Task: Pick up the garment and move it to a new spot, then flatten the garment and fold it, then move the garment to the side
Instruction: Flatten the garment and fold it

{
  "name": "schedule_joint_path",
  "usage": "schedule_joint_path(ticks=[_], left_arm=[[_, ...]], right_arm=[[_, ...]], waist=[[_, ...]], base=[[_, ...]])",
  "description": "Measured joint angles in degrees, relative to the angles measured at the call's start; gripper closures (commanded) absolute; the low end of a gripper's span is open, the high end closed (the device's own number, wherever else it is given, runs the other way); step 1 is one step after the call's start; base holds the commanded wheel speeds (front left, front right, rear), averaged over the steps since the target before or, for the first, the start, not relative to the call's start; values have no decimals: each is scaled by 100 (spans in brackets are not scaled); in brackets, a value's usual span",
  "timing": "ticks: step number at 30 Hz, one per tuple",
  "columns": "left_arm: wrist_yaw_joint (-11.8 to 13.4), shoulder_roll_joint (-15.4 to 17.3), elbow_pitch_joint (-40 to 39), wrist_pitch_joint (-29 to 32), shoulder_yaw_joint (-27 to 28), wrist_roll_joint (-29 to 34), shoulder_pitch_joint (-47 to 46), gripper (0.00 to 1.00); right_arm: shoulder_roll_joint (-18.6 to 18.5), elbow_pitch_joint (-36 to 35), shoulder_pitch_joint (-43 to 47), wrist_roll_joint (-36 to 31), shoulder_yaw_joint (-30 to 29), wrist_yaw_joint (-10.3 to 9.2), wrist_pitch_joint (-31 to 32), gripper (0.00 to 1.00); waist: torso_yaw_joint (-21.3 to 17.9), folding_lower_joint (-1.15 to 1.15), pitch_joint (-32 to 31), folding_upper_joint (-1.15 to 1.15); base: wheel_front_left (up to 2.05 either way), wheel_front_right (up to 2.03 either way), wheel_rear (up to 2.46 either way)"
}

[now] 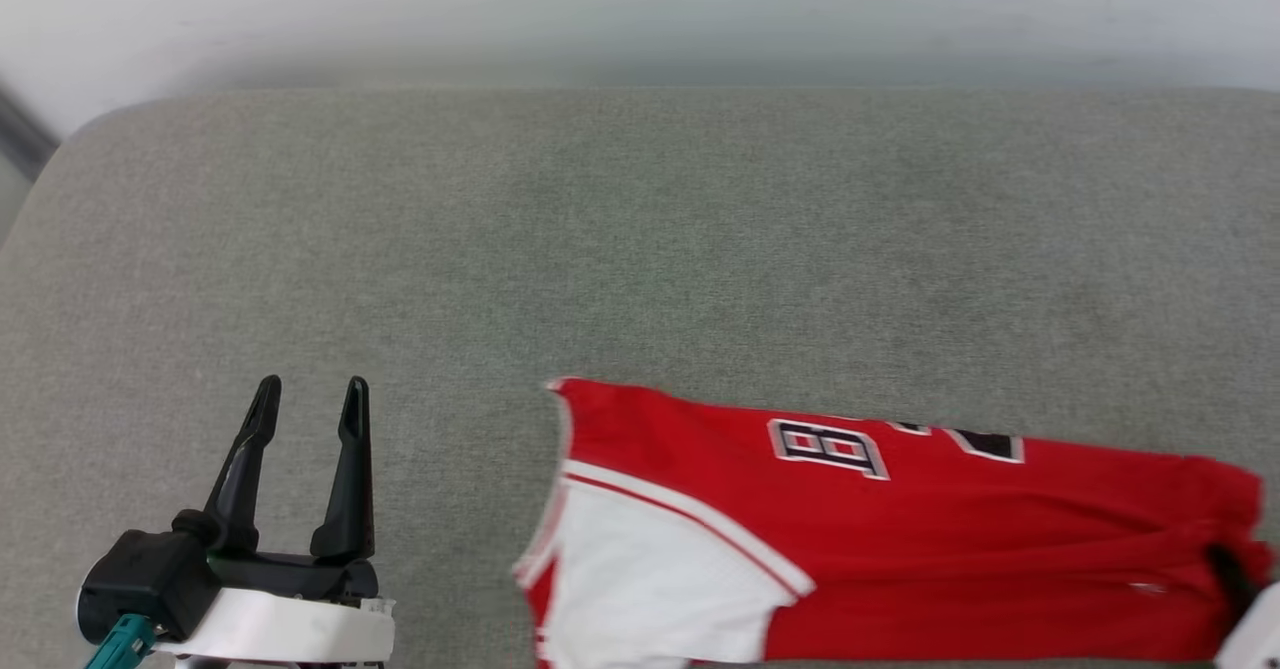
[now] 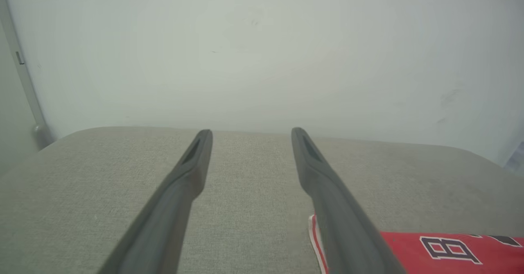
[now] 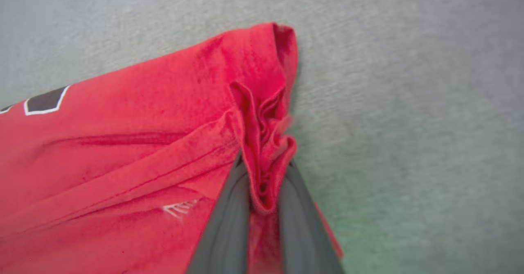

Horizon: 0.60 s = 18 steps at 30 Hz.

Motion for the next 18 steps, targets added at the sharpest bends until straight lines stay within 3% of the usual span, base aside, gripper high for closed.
schedule_joint_path(ticks=[7, 12, 18], left_arm=[[0, 18, 16, 0, -54, -14, 31, 0], [0, 3, 21, 0, 33, -105, 48, 0], [1, 1, 54, 0, 15, -108, 131, 0]], right_arm=[[-566, 66, -32, -319, -509, -12, -148, 100], [-486, -407, -44, -275, -364, -13, 33, 100], [10, -1480, 43, -56, 98, -12, 524, 100]], waist=[[-98, 0, -103, 0], [-139, 0, -210, 0], [-180, 0, -364, 0]], base=[[0, 0, 0], [0, 0, 0], [0, 0, 0]])
